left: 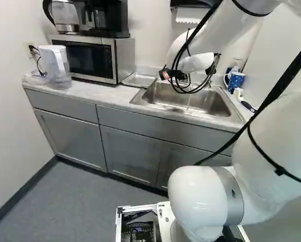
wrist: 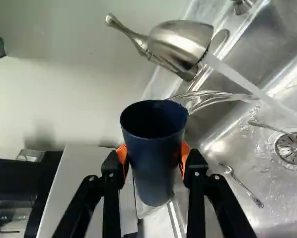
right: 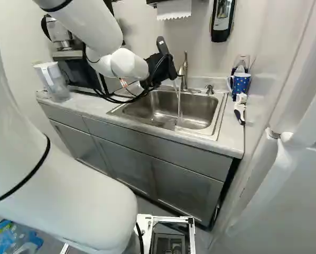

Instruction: Rinse the cup and place it in the tray

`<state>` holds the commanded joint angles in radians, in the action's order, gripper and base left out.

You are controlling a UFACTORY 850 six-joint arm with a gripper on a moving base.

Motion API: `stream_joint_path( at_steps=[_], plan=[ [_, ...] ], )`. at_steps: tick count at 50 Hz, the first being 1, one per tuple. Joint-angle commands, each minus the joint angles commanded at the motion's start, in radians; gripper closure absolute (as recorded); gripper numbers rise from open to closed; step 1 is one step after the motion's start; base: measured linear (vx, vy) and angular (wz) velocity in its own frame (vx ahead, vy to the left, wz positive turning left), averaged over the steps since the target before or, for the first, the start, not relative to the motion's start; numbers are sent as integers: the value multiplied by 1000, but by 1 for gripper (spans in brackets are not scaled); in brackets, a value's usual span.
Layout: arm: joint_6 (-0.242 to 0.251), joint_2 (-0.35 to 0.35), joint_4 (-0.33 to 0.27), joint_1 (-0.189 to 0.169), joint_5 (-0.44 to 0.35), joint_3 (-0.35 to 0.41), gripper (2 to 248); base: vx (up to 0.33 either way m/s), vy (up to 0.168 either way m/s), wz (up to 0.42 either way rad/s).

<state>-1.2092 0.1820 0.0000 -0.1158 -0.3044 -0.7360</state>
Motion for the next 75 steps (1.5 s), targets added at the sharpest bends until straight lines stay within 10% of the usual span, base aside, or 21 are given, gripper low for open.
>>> stream_joint_path(
  at_steps=[55, 75],
  plan=[
    [-578, 0, 0, 0, 0, 0, 129, 0, 0, 0],
    [-592, 0, 0, 0, 0, 0, 129, 0, 0, 0]
  ],
)
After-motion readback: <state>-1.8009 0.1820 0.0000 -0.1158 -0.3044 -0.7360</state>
